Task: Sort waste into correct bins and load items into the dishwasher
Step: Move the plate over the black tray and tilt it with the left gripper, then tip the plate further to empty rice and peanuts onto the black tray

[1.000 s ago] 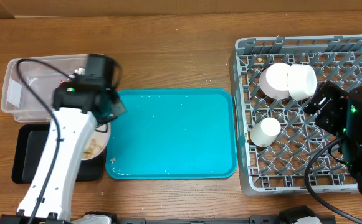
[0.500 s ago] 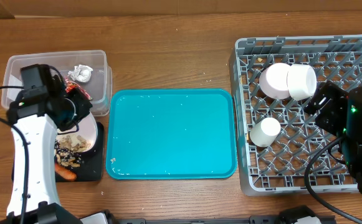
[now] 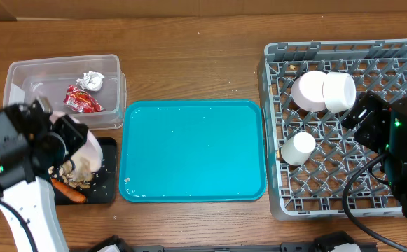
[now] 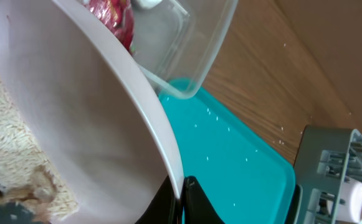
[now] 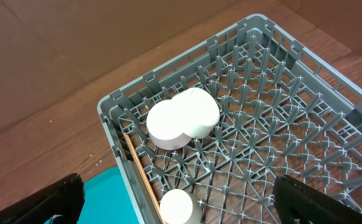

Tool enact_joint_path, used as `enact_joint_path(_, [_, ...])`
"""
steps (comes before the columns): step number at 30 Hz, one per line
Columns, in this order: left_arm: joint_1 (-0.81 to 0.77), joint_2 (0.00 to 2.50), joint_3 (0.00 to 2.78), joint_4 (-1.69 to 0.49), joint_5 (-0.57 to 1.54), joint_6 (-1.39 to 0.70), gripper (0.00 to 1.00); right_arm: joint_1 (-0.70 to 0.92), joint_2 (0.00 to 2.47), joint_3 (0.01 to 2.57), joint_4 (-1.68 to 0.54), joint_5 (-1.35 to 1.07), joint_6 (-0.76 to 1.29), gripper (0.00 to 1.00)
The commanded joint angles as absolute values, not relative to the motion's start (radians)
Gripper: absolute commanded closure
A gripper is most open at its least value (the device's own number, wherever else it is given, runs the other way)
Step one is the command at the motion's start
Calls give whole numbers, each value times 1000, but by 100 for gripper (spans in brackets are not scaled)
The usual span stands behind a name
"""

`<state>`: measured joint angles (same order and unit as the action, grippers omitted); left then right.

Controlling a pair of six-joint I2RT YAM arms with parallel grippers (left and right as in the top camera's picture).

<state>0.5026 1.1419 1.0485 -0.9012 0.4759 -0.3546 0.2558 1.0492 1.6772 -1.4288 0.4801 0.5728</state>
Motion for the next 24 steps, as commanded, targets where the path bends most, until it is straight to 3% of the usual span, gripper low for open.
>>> enact_joint_path(1, [591,1079,936,-860,623,-316,95,251,1044,1683,-1424,496,577,0])
enact_joint_path(11, [649,1047,815,-712,762,-302,96,251,1044,1683,-1424,496,577,0])
enact_joint_path(16, [649,1045,815,-593,950,-304,96,251,1045,1683,-1424,496,577,0])
enact_joint_path(24, [653,1031,815,-681,979,-279,96,251,1045,1683,-1424,496,577,0])
